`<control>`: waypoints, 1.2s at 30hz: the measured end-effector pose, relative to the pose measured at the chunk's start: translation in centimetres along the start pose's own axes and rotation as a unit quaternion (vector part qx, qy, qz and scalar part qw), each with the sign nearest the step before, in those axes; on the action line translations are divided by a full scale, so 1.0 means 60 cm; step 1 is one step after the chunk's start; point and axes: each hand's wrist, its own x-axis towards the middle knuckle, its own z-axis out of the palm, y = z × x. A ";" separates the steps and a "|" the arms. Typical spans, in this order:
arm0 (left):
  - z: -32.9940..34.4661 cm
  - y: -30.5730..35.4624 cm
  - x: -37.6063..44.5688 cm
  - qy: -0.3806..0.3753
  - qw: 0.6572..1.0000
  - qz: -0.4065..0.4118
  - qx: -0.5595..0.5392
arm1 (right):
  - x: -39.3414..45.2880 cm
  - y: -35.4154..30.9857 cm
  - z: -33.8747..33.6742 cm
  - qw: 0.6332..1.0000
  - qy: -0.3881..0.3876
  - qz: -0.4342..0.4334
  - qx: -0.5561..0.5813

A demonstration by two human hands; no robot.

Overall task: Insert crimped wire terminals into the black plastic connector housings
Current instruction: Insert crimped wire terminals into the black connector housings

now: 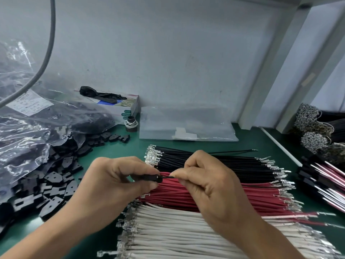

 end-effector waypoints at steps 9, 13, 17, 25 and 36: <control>0.001 0.001 -0.002 0.010 0.999 0.028 0.022 | 0.003 -0.012 0.012 1.000 0.023 0.004 0.000; -0.003 0.004 -0.001 0.021 0.999 0.027 0.010 | 0.004 -0.018 0.022 0.999 0.040 -0.011 0.014; -0.002 0.005 -0.003 0.008 0.999 0.031 0.025 | 0.006 -0.017 0.022 0.999 0.032 -0.024 -0.002; -0.018 -0.002 0.006 0.115 0.989 -0.050 -0.074 | 0.002 -0.013 0.012 0.993 -0.015 -0.059 -0.101; -0.022 -0.003 0.008 0.102 0.978 -0.111 -0.142 | -0.003 -0.008 0.010 0.997 -0.031 0.042 0.055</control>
